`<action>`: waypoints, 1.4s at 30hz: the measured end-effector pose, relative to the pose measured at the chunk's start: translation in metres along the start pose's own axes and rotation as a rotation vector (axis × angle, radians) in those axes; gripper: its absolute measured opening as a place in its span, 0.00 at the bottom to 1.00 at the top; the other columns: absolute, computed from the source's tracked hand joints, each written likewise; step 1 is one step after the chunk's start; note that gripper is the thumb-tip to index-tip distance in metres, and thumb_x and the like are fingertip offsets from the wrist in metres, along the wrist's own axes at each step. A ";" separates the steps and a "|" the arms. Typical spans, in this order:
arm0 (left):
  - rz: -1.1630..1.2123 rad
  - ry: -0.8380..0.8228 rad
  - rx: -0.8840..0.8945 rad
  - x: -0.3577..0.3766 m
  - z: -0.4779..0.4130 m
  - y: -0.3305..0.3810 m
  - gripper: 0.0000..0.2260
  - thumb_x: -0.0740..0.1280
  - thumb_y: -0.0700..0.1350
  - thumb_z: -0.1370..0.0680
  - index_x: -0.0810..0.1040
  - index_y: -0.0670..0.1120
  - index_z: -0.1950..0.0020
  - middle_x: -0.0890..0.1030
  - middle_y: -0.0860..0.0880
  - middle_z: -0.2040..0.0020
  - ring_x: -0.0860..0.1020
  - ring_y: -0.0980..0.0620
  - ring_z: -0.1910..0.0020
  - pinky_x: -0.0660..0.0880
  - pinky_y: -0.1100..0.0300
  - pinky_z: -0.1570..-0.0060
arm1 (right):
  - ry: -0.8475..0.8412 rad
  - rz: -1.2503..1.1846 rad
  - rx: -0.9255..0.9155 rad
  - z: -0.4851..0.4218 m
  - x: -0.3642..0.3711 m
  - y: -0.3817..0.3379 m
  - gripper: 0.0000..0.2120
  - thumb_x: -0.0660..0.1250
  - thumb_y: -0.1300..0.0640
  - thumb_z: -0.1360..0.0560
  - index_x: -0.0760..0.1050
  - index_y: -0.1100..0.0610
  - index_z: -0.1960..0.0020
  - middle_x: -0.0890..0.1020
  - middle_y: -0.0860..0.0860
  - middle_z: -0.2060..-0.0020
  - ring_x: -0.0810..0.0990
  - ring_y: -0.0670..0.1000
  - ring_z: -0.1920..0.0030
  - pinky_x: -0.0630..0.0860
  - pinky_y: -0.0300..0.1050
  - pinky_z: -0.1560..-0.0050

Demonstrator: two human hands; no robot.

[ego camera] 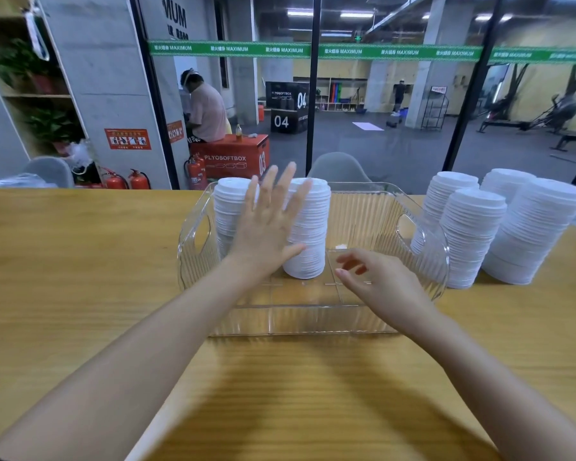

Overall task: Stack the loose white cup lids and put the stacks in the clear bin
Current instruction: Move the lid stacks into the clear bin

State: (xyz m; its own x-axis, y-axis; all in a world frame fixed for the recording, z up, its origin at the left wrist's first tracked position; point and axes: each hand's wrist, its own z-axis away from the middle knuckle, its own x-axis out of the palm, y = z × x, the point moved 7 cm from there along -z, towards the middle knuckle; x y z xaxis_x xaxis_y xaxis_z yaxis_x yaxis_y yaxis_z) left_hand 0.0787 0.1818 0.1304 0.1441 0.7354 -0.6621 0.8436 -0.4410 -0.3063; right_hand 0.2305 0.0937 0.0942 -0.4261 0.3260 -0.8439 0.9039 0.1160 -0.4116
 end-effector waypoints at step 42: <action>0.255 0.008 -0.125 -0.011 -0.015 -0.019 0.36 0.70 0.55 0.25 0.59 0.46 0.22 0.62 0.42 0.23 0.58 0.39 0.24 0.52 0.45 0.24 | -0.008 0.148 -0.135 0.015 0.012 -0.012 0.18 0.56 0.39 0.19 0.77 0.47 0.40 0.82 0.41 0.50 0.79 0.46 0.46 0.73 0.48 0.48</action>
State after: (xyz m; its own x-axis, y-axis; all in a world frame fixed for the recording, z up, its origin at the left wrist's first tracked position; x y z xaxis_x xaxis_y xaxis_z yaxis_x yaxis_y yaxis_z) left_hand 0.0687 0.1905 0.1540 0.3632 0.6134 -0.7013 0.8367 -0.5459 -0.0441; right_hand 0.2140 0.0822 0.0844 -0.2879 0.3412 -0.8948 0.9532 0.1921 -0.2334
